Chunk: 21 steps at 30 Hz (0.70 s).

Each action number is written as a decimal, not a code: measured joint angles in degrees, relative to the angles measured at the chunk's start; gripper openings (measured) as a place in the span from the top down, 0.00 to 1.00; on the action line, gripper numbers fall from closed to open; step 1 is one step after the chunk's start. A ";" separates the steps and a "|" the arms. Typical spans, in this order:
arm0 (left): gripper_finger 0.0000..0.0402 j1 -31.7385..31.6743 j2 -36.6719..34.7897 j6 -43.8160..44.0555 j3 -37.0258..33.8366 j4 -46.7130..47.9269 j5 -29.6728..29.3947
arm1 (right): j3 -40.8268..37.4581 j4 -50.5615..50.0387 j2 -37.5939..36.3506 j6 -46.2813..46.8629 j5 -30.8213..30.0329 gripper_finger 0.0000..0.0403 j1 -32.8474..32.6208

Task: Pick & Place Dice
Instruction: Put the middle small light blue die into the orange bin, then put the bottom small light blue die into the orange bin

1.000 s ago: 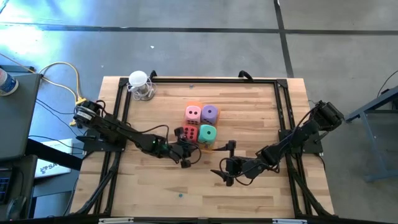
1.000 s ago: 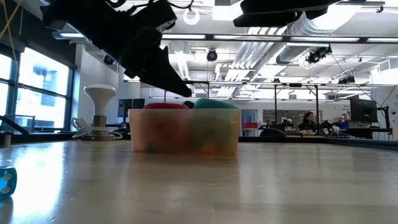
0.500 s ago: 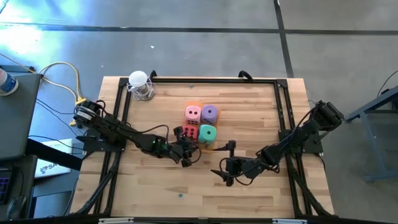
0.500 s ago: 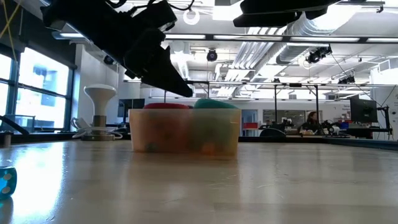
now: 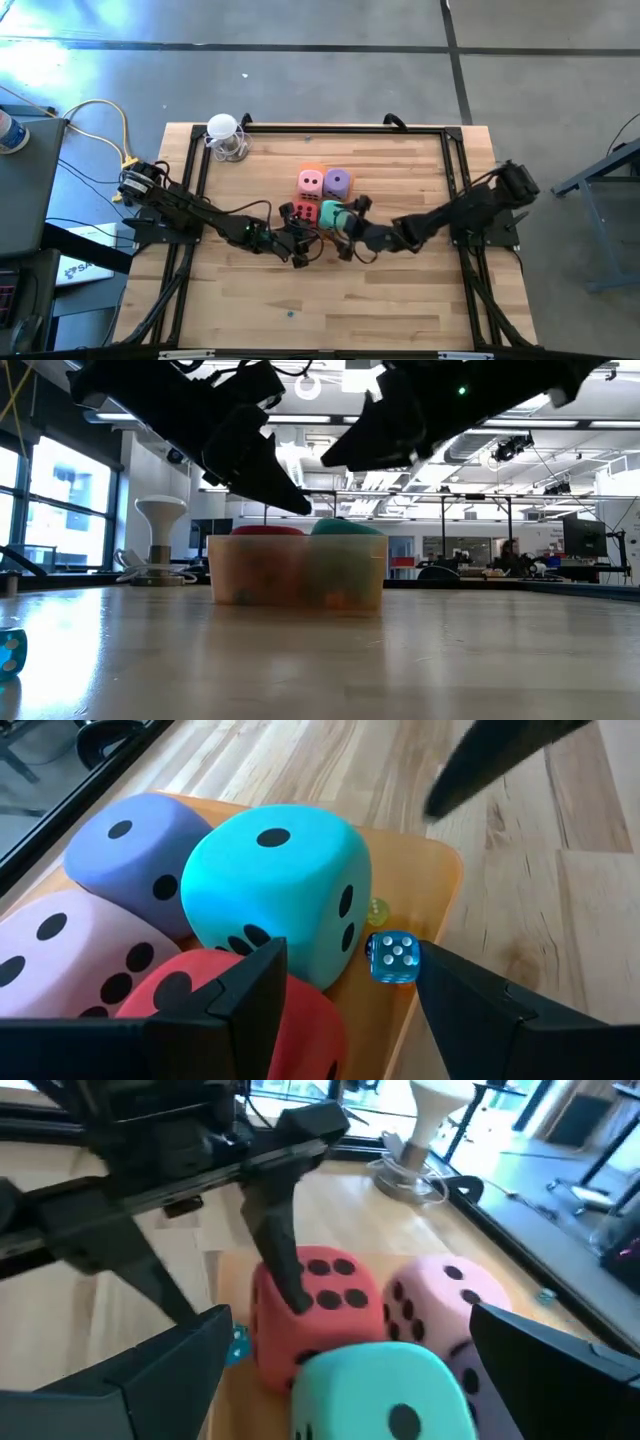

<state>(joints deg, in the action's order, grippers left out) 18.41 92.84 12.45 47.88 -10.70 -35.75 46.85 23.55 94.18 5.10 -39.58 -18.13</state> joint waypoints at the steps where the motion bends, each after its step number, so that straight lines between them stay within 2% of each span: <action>1: 0.47 0.00 0.00 0.00 0.00 -0.04 0.02 | 0.00 0.92 0.69 0.24 1.31 0.01 0.75; 5: 0.47 -0.02 0.00 -0.02 0.00 -0.09 -0.08 | -0.04 4.70 3.26 -0.65 5.64 0.01 2.74; 9: 0.47 -0.02 0.00 -0.02 0.00 -0.11 -0.42 | -0.04 7.69 5.47 -0.38 5.95 0.01 3.99; 14: 0.47 -0.02 0.00 -0.07 0.00 -0.19 -0.37 | -0.05 8.61 7.58 -0.35 9.91 0.01 4.85; 21: 0.47 -0.02 0.02 -1.92 -0.02 -0.20 -0.20 | -0.04 8.15 8.45 -0.29 9.55 0.01 4.80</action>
<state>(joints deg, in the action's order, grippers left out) 18.39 92.86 10.53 47.86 -10.89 -35.94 46.81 31.69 102.63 4.82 -30.02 -13.32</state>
